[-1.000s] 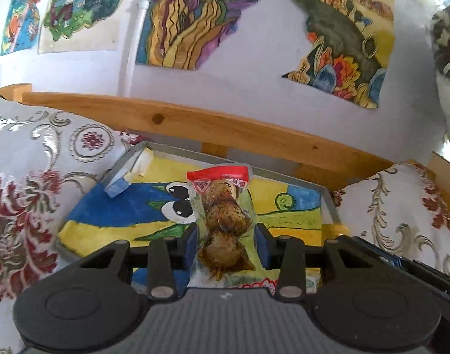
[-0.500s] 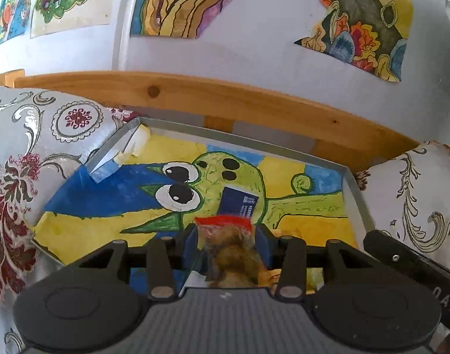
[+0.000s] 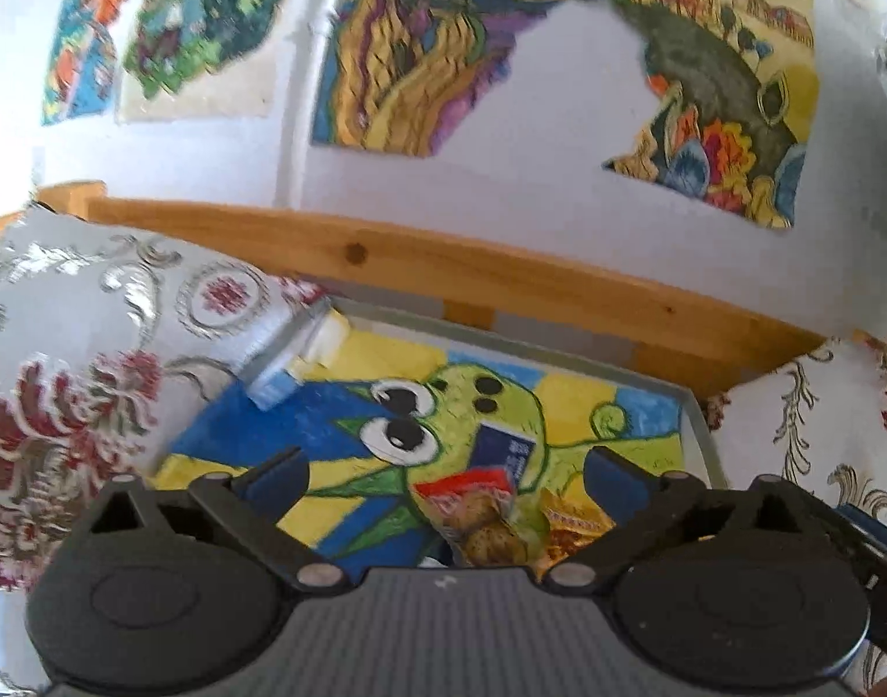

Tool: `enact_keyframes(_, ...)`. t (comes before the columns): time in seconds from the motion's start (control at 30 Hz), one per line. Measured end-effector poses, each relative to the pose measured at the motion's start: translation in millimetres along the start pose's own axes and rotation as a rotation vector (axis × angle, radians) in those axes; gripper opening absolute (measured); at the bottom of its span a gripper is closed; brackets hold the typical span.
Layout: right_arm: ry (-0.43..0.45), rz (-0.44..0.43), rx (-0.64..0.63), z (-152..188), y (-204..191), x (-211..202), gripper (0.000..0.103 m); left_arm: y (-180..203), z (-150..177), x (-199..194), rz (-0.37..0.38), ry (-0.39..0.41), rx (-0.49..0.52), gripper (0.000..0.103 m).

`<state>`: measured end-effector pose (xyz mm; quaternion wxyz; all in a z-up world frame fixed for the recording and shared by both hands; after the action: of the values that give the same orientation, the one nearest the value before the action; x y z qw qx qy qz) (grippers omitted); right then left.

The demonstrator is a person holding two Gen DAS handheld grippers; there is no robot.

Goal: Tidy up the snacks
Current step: 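Carry gold packet in right tool and egg pack in left tool into the tray, release, then withdraw both open tools from the tray back over the remaining snacks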

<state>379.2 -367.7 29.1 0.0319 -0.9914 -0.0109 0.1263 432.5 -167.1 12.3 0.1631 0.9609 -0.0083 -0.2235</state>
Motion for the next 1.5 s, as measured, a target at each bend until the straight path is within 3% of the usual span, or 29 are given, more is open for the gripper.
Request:
enact_keyframes(0.03,0.008,0.008,-0.005,-1,-1,-5,0.092,-2,-1,-4,-0.004,0.007,-0.001,0.102)
enact_keyframes(0.2,0.037,0.034,-0.037,-5,-4,-29,0.102,-14,-2,-22,-0.016,0.021,-0.008,0.102)
enact_keyframes(0.53,0.062,0.084,-0.105,-3,-18,-75,0.102,-43,12,-70,-0.032,0.035,0.012,0.102)
enact_keyframes(0.9,0.046,0.154,-0.142,28,-31,-131,0.102,-71,49,-116,-0.038,-0.004,-0.008,0.102)
enact_keyframes(1.13,0.007,0.195,-0.122,56,-40,-165,0.102,-93,69,-141,-0.049,-0.024,-0.001,0.102)
enact_keyframes(1.5,-0.098,0.166,-0.178,104,-88,-208,0.102,-130,102,-170,-0.059,-0.073,0.023,0.102)
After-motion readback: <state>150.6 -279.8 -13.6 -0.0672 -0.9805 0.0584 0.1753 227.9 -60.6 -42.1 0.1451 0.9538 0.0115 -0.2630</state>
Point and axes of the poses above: each gripper's, at about its wrist camera, not at the fingertips, and x roughly the way its jaws point, y to its right, z to its underside, the point moved 7 cm from there along x, roughly the way its jaws point, and after that the axes turned 9 degrees about -x, right-handed, at the moved point
